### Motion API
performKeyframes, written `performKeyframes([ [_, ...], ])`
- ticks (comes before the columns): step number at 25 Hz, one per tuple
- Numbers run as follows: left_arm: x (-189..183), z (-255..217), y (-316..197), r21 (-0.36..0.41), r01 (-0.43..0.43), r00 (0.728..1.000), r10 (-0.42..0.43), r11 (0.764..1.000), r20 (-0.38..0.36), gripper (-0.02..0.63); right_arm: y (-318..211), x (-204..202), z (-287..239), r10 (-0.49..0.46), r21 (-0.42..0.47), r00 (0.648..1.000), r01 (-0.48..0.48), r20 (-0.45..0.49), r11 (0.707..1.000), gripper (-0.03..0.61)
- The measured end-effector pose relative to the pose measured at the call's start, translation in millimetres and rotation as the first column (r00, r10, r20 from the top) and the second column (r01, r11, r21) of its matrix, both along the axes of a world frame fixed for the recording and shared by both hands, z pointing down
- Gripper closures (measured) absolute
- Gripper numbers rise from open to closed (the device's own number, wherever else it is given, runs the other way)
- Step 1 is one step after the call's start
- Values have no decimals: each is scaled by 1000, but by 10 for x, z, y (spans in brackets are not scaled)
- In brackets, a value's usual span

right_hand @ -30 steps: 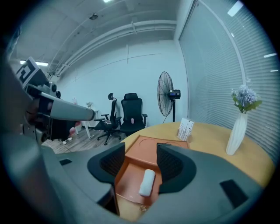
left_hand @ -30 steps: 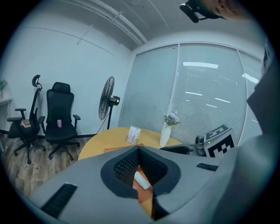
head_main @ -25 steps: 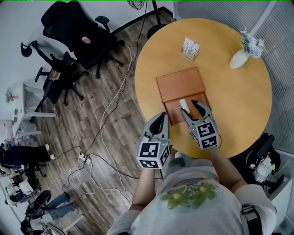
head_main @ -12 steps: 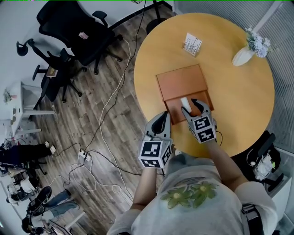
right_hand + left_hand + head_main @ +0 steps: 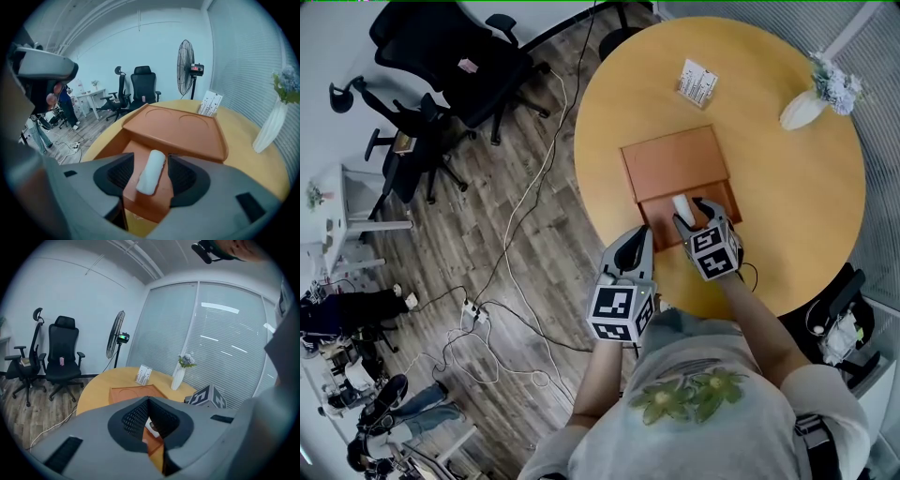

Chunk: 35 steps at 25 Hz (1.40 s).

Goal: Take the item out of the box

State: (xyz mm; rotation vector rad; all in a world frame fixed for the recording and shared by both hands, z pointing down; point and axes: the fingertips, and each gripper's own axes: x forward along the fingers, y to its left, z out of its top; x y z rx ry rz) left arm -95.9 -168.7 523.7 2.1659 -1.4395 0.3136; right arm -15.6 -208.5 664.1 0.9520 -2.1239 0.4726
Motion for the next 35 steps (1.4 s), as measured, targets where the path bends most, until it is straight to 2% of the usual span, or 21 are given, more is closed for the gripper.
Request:
performKeyframes([
  [14,-67,146,-1,-36,18,1000,-18,999,-11,612,17,-7,375,-81,-100,989,69,-121,993,344],
  [19,-74,181,-20,-41,20,1000,-21,999,-10,612,37,-2,455,-115,-111,977,96,-181,989,344],
  [23,-75,189,-26,-45,21,1000,-21,999,-7,612,85,-2,531,-175,-123,952,148,-250,981,345],
  [29,-105,232,6,-54,26,1000,-27,998,-4,612,82,18,575,-199,-112,933,173,-298,979,419],
  [35,-114,225,51,-55,28,1000,-28,998,1,612,116,29,572,-216,-117,930,189,-299,975,431],
])
